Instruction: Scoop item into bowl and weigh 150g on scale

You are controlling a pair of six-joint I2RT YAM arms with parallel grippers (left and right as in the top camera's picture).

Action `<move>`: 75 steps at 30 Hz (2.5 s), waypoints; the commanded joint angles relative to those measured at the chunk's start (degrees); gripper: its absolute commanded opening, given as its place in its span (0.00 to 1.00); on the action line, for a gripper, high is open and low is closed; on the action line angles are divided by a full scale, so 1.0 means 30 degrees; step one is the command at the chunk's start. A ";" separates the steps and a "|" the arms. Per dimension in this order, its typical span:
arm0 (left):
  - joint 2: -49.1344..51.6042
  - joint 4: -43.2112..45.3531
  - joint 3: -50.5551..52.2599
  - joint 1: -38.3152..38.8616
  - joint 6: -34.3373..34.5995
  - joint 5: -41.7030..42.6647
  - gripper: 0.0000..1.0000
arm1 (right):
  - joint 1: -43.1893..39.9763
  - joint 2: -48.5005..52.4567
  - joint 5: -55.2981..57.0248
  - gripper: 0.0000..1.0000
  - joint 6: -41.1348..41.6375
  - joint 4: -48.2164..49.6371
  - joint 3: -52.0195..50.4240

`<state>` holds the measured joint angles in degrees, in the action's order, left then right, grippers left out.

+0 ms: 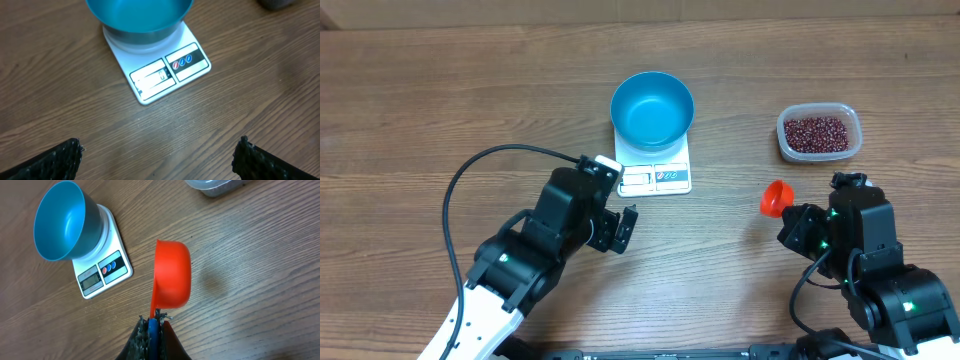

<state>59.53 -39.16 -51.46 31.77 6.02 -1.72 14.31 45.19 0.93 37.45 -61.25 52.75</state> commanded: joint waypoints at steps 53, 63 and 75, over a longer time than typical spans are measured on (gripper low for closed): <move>0.2412 -0.0262 -0.0612 -0.0117 0.1647 0.0080 0.99 | 0.0066 -0.0036 0.0670 0.04 -0.0656 0.1472 0.0576; 0.2375 0.0219 -0.0772 -0.0117 0.1654 0.0233 0.99 | 0.0066 -0.0036 0.0663 0.04 -0.0656 0.1588 0.0576; 0.2390 0.0495 -0.0794 -0.0117 0.1683 0.0452 1.00 | 0.0066 -0.0036 0.0670 0.04 -0.0976 0.1384 0.0576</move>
<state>67.31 -37.89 -51.92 31.77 10.39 -1.43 14.31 45.17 1.96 35.70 -57.14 52.75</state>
